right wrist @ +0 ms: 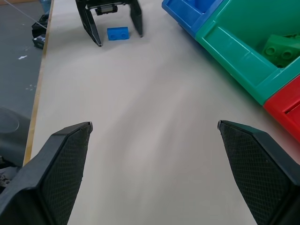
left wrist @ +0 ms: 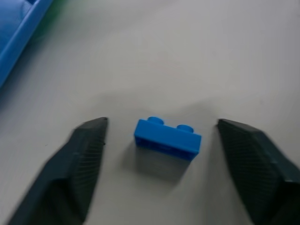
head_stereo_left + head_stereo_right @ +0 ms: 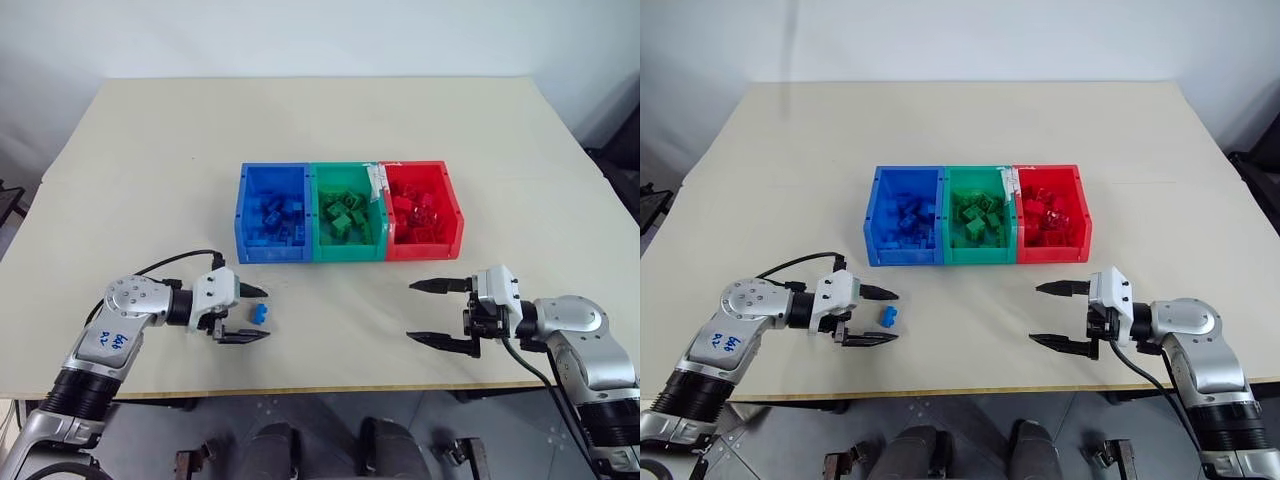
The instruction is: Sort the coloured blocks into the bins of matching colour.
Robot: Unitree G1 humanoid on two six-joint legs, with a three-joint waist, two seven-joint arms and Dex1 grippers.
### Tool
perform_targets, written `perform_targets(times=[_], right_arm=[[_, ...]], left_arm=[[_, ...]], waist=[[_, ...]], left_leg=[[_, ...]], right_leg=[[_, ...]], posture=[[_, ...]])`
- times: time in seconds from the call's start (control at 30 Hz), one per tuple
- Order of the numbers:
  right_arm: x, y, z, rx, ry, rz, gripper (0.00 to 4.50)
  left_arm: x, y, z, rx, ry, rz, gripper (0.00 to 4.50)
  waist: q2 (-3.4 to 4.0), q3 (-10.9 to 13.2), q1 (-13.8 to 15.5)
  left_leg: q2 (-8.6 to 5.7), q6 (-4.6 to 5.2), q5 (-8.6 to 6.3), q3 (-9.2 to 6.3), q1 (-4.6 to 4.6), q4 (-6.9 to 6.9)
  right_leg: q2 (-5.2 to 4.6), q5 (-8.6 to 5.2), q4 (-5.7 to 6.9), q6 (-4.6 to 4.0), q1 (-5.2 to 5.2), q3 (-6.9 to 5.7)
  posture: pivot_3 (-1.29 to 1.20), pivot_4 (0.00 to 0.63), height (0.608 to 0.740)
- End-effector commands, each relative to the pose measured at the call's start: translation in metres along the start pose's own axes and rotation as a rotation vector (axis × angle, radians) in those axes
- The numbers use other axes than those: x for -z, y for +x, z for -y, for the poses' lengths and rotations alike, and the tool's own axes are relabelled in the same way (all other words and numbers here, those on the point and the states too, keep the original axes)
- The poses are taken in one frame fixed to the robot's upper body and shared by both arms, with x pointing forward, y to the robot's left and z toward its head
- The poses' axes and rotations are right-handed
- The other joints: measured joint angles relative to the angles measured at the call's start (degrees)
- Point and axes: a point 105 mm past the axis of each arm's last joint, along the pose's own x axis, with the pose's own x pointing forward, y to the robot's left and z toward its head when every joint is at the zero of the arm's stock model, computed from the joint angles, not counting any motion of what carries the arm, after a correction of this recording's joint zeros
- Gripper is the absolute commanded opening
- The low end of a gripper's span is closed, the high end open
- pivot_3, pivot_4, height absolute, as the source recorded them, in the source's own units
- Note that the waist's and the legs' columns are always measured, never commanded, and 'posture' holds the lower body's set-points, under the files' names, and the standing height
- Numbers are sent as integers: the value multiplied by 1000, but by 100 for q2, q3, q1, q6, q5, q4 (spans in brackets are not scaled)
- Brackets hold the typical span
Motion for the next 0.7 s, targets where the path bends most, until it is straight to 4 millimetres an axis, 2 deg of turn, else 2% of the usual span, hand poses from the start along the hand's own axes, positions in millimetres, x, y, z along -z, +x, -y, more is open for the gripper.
perform_targets(times=[0.03,0.17,0.27,0.37,0.53,0.6,0.7], right_arm=[[-11,-5,2,21,-36,17,4500],[-11,-3,1,22,-34,17,4500],[-12,-3,1,34,-29,28,4500],[-20,-2,7,110,-17,95,4500],[-29,-5,17,235,-5,170,4500],[-31,-4,20,259,-7,179,4500],[-34,-3,23,285,-13,193,4500]], left_arm=[[13,-4,0,-5,-13,-57,2726],[12,-4,1,2,-8,-49,1489],[2,-4,-3,-31,-9,30,1445],[-40,-14,-31,-192,-88,301,1445],[-87,-39,-70,-391,-112,511,1445],[-93,-41,-84,-454,-125,513,1445],[-93,-31,-95,-474,-96,450,1445]], waist=[[0,0,17],[0,0,38],[1,0,38],[0,0,63],[-4,0,76],[-4,0,70],[-3,0,65]], left_leg=[[0,0,1,0,1,0],[1,-2,6,1,3,2],[2,-3,7,1,5,2],[2,-2,7,0,0,3],[-2,-1,8,-16,-9,13],[-3,-1,8,-15,-6,12],[-5,-1,8,-10,-3,8]], right_leg=[[0,0,1,0,0,0],[0,0,6,0,1,2],[0,0,8,0,1,3],[0,0,9,0,-1,3],[-3,0,14,1,0,-4],[-3,1,14,1,1,-3],[-2,1,13,1,2,-3]], posture=[[0,150,740],[0,150,740],[0,150,740],[0,150,740],[0,150,740],[0,150,740],[0,150,740]])
